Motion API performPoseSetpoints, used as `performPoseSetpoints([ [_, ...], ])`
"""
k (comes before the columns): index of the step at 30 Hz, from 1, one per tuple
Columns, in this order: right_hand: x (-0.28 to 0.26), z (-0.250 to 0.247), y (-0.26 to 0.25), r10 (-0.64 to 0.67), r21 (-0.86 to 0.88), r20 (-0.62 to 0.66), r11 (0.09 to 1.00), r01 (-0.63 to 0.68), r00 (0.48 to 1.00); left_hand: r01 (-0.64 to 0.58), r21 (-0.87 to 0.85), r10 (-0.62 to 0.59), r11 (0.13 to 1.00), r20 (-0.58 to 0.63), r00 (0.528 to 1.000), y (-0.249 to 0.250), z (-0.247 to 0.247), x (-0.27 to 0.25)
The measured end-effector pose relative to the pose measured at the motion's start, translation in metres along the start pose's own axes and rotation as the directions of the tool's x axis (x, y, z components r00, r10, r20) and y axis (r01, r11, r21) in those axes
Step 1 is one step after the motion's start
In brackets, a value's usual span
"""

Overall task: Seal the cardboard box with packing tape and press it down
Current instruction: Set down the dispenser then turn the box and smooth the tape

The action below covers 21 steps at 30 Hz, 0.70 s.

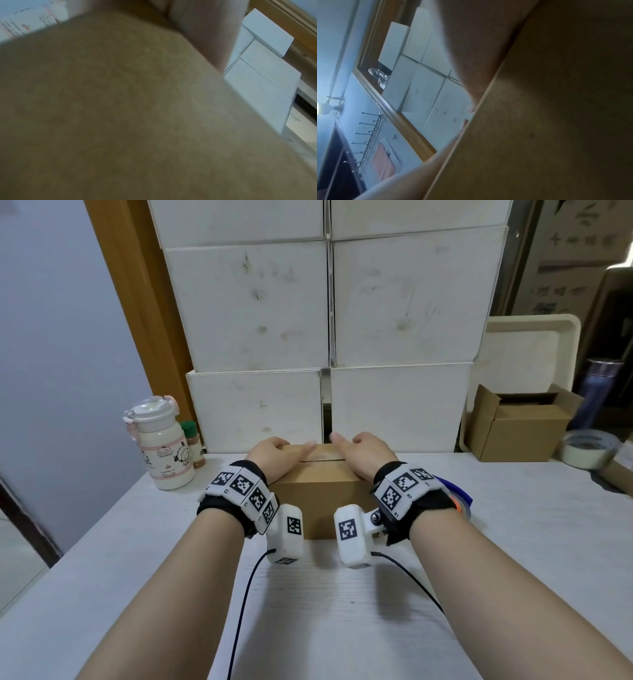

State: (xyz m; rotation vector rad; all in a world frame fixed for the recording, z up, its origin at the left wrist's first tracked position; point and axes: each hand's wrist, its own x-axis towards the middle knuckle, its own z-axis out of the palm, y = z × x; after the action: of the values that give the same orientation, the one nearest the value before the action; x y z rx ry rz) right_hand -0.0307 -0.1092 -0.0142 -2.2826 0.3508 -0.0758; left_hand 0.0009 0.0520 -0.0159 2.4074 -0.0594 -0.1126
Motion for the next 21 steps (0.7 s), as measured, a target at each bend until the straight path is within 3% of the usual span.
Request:
performPoseSetpoints([
  [6,0.0,-0.002,0.001,0.022,-0.059,0.053,0.998,-0.019,0.998,-0.035,0.039,0.031,0.999,0.077,0.997,-0.005,-0.009,-0.001],
  [14,-0.006,-0.006,0.003,0.04,0.082,0.026,0.996,-0.042,0.999,-0.062,-0.094,0.064,0.994,0.02,0.998,-0.008,-0.005,-0.002],
  [21,-0.005,-0.008,0.003,0.038,0.122,0.07,0.991,-0.046,0.997,-0.073,-0.144,0.083,0.987,0.064,0.995,-0.015,-0.006,-0.004],
])
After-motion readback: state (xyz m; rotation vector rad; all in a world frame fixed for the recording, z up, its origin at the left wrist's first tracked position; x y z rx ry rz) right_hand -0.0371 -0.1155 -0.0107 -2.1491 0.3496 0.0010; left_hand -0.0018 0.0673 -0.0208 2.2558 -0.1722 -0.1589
